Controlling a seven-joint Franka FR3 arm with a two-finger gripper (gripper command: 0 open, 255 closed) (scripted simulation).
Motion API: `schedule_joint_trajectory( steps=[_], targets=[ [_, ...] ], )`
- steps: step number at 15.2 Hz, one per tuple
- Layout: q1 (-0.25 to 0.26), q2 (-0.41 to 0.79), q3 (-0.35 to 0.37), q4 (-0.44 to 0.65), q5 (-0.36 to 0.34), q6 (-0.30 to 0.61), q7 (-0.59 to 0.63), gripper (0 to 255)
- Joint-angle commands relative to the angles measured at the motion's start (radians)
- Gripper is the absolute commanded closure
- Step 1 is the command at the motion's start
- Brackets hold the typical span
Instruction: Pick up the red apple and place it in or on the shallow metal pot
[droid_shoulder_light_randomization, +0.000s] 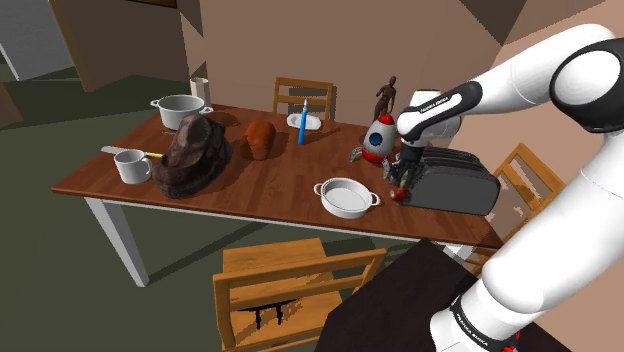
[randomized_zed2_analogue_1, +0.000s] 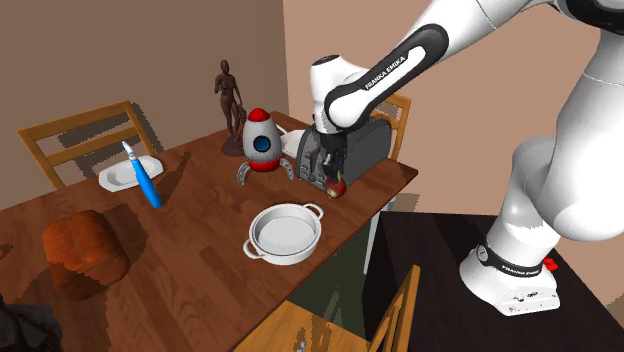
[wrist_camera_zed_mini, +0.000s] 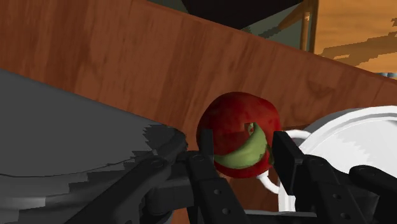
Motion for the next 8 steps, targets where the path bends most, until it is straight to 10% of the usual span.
schedule_joint_trajectory(
  steps=[1, 8],
  targets=[
    [0.001, -0.015, 0.001, 0.013, -0.003, -0.028, 0.001, 255],
    [0.053, 0.061, 0.053, 0.155, 0.035, -0.102, 0.078, 255]
  ],
)
